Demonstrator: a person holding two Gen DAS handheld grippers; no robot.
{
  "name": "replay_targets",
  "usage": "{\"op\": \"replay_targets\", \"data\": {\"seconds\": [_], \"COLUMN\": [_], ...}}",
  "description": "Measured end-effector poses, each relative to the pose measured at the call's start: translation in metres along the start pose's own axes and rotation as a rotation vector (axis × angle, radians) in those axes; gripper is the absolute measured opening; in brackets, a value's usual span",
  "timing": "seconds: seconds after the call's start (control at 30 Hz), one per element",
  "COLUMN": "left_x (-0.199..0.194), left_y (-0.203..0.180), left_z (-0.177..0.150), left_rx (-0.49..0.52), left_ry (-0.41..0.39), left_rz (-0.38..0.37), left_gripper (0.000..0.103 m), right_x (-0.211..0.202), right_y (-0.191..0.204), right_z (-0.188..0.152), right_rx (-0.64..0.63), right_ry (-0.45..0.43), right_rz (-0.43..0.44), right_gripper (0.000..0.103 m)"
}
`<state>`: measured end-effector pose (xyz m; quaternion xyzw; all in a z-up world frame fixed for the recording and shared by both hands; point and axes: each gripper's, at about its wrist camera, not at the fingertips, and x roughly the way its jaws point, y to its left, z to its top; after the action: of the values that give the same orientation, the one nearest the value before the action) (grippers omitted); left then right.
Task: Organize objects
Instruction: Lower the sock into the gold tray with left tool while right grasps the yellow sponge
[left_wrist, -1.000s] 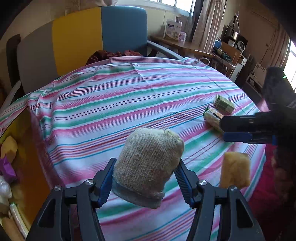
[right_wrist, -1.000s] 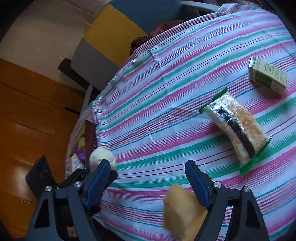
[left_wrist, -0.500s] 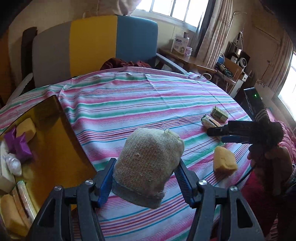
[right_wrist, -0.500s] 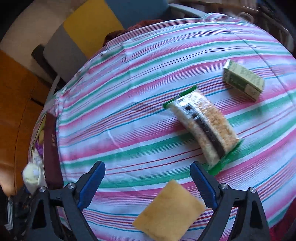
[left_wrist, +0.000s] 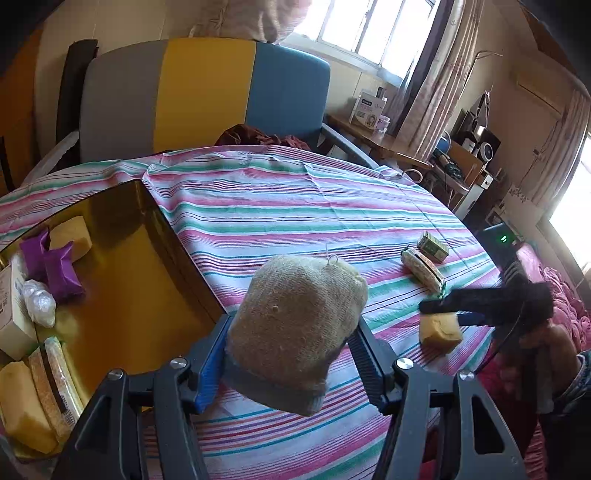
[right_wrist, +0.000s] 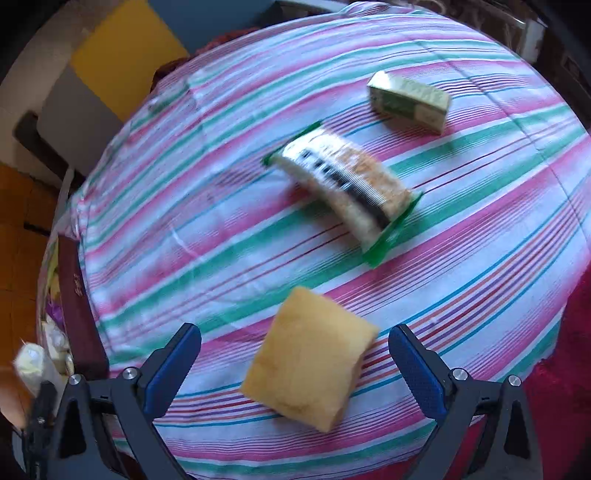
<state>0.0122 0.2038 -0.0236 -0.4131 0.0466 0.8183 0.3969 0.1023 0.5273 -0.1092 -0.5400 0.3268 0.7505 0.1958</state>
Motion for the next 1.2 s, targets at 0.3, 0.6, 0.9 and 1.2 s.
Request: {"op": "replay_targets", "data": {"seconds": [0.3, 0.6, 0.9, 1.2], "left_x": [-0.018, -0.035, -0.036, -0.031], "left_y": [0.026, 0.038, 0.042, 0.042], "left_z": [-0.004, -0.009, -0.011, -0.013], "left_rx": [-0.055, -0.059, -0.066, -0.059], "left_ry": [-0.038, -0.073, -0.069, -0.054], "left_rz": [0.057, 0.185, 0.213, 0.213], "left_gripper": [0.063, 0.063, 0.063, 0.063], "right_x": [-0.005, 0.019, 0.036, 0.039], "right_y": [0.061, 0.078, 0.08, 0.081], "right_z": [-0.01, 0.002, 0.003, 0.003], "right_rx": [-0.352, -0.46, -0.451, -0.457], "right_ry": [-0.13, -0.198, -0.166, -0.152], "right_rz": [-0.103, -0.07, -0.083, -0.085], "right_gripper": [0.052, 0.054, 0.054, 0.054]}}
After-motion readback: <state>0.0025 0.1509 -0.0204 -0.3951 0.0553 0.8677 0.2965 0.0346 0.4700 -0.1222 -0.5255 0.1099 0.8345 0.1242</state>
